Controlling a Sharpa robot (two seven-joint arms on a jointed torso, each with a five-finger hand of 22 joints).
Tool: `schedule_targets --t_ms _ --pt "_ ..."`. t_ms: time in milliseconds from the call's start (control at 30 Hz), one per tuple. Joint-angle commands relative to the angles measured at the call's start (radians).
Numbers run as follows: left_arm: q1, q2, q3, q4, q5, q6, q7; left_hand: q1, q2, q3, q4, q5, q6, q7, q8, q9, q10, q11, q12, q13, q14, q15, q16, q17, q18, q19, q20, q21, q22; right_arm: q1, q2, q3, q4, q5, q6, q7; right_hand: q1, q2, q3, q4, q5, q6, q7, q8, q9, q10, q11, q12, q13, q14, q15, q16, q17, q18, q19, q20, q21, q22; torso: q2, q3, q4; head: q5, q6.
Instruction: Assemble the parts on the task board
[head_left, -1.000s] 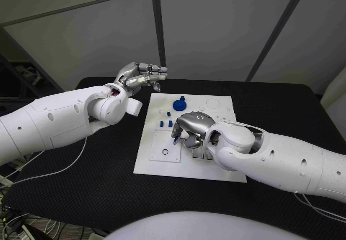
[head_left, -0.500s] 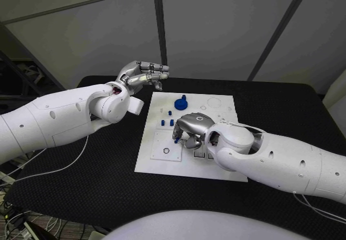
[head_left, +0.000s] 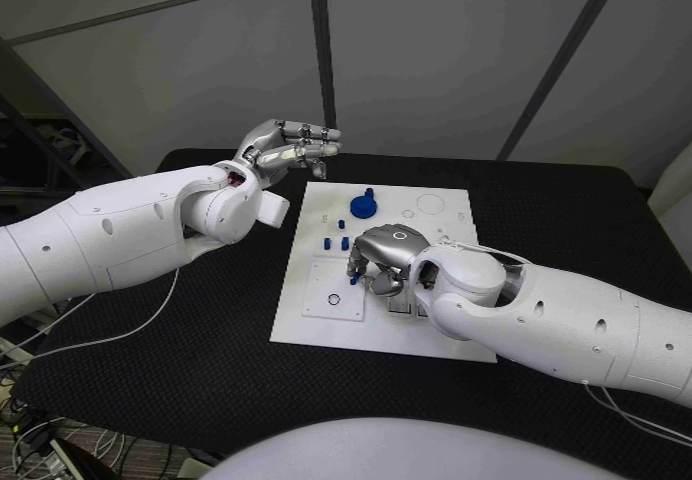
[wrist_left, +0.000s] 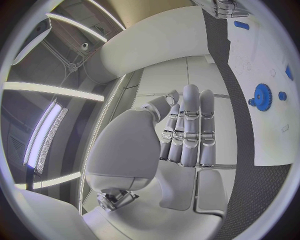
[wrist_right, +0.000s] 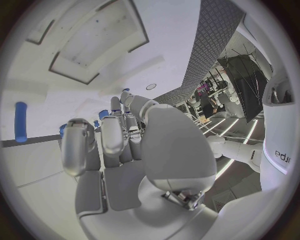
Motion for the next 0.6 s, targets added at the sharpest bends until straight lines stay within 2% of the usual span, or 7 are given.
schedule_targets --t_ms 33,167,467,600 --pt "0.001 0.002 0.001 0.001 0.004 0.013 0.002 -0.007 0.006 -0.006 0.001 0.004 -0.008 -0.001 -0.004 -0.001 -0.006 0.002 -0.006 -0.001 -0.006 0.003 -0.003 -0.002 -0.011 -0.007 0.002 -0.006 -0.001 -0.003 0.003 -0.012 0.001 -0.011 0.031 0.0 -0.011 0.001 0.001 -0.005 -0.004 0.002 0.003 0.007 0.001 0.001 0.003 -0.006 -0.001 0.031 -0.005 0.003 -0.001 -0.006 0.01 -0.002 0.006 0.081 0.0 0.0006 -0.0008 0.002 -0.003" --pt "0.001 0.002 0.001 0.001 0.004 0.014 0.001 -0.007 0.006 -0.006 0.001 0.004 -0.008 -0.001 -0.004 -0.001 -0.006 0.002 -0.006 -0.001 -0.006 0.003 -0.003 -0.002 -0.011 -0.007 0.002 -0.006 -0.001 -0.004 0.007 -0.019 0.003 -0.011 0.035 0.004 -0.012 0.0 0.001 -0.004 -0.005 0.002 0.003 0.006 0.002 0.001 0.003 -0.006 -0.001 0.031 -0.005 0.003 -0.002 -0.007 0.01 -0.002 0.006 0.081 0.0 0.0001 -0.0008 0.001 -0.004" --pt "0.001 0.002 0.001 0.001 0.004 0.016 -0.002 -0.007 0.006 -0.006 0.001 0.004 -0.008 -0.001 -0.004 -0.001 -0.006 0.002 -0.006 -0.001 -0.006 0.003 -0.003 -0.002 -0.011 -0.007 0.002 -0.006 -0.001 -0.005 0.012 -0.023 0.005 -0.011 0.033 0.007 -0.02 -0.004 -0.003 -0.004 -0.006 0.001 0.003 0.004 0.002 -0.002 0.004 -0.007 -0.003 0.031 -0.005 0.004 -0.004 -0.006 0.01 -0.002 0.005 0.08 0.0 -0.0002 -0.0001 0.0 -0.005" --pt "0.001 0.002 0.001 0.001 0.004 0.016 -0.002 -0.007 0.006 -0.006 0.001 0.004 -0.008 -0.001 -0.004 -0.001 -0.006 0.002 -0.006 -0.001 -0.006 0.003 -0.003 -0.002 -0.011 -0.007 0.002 -0.006 -0.001 -0.005 0.014 -0.024 0.002 -0.009 0.012 0.011 -0.037 -0.019 -0.004 -0.003 -0.007 -0.038 0.015 -0.009 -0.007 -0.057 0.018 -0.011 -0.016 0.026 0.007 -0.004 -0.02 -0.002 -0.001 0.004 -0.01 0.064 -0.001 -0.0003 -0.0001 -0.001 -0.005"
